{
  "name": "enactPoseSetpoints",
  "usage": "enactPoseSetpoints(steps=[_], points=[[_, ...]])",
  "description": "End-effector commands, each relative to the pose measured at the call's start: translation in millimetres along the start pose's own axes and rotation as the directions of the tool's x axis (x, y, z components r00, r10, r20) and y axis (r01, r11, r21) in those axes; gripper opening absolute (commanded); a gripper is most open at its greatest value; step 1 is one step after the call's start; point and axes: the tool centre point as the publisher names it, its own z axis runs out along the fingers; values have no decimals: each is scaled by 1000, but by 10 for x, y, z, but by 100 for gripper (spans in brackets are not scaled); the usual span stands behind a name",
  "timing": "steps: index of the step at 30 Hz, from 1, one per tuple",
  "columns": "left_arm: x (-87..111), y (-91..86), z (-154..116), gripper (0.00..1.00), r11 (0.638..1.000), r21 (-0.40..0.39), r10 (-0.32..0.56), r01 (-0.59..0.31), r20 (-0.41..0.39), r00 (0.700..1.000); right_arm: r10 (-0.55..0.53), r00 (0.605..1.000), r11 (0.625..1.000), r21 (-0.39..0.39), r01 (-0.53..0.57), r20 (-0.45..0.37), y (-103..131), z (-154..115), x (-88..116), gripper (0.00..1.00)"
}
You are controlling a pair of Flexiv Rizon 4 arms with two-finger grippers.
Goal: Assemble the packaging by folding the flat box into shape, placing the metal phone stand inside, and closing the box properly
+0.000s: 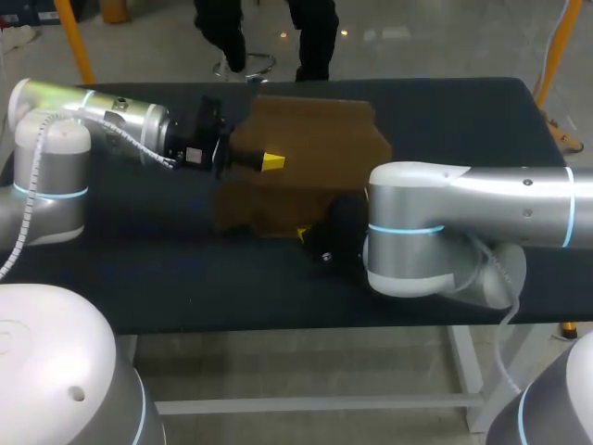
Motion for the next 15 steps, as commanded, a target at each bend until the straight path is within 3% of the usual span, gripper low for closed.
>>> enactPoseSetpoints(steps=[1,15], points=[[1,28,0,0,1000,-8,1,-1,-5,1000,0,1000,1000,0,0,5,-56,85,5,0],[10,68,4,0,1000,-16,10,-10,-4,1000,0,1000,1000,0,0,5,-56,85,5,0]])
